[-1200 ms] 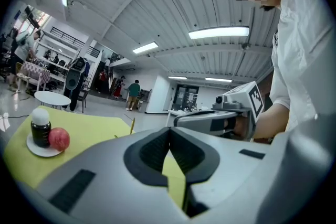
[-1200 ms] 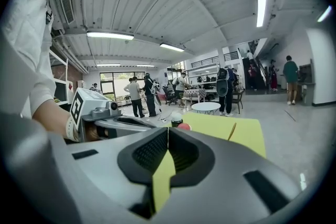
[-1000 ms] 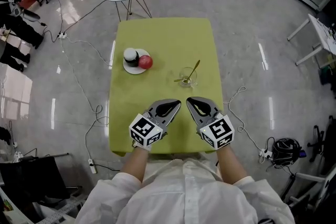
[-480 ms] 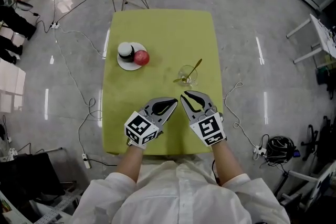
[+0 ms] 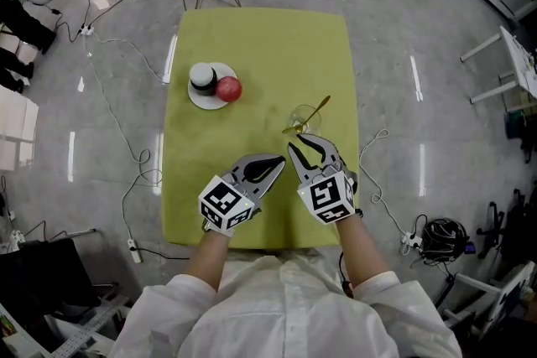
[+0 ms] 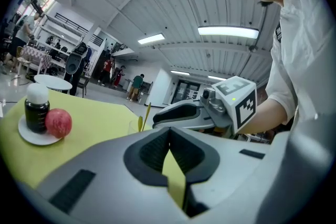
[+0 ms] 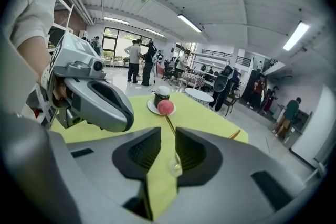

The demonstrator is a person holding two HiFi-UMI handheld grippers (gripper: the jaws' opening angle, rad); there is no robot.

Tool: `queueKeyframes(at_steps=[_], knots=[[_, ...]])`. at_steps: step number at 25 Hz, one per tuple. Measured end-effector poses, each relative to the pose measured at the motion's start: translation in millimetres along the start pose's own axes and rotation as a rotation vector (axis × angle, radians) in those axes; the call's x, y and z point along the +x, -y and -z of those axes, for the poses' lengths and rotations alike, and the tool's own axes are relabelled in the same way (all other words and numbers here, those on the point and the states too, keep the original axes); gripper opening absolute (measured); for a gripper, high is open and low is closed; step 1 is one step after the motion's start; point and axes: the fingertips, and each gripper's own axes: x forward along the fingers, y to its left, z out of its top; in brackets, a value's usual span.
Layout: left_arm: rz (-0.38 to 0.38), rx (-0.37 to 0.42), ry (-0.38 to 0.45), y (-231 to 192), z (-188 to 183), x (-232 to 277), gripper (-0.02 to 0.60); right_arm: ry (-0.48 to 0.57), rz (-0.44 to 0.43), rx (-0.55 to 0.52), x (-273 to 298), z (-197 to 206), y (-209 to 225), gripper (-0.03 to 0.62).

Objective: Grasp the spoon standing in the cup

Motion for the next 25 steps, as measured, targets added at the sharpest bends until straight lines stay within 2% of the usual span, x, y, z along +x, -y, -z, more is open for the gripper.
queueKeyframes(at_steps=[7, 17, 21, 25], knots=[[-0.004, -0.013, -0.004, -5.4, 1.5, -1.1, 0.004, -0.048, 0.010, -0.058, 16.9, 5.6, 3.0, 0.086], [0.003, -0.029, -0.003, -7.3, 1.5, -2.2, 0.005, -0.091, 0.013, -0.088, 28.9, 11.7, 2.8, 0.078], [0.002, -0.033, -0.002, -9.1, 1.7, -1.5, 0.005, -0.096, 0.023, -0.083, 31.4, 12.0, 7.1, 0.040], [-0.001, -0.033, -0.001, -10.3, 1.3, -1.1, 0.005, -0.091, 0.028, -0.095, 31.1, 10.2, 9.0, 0.031]])
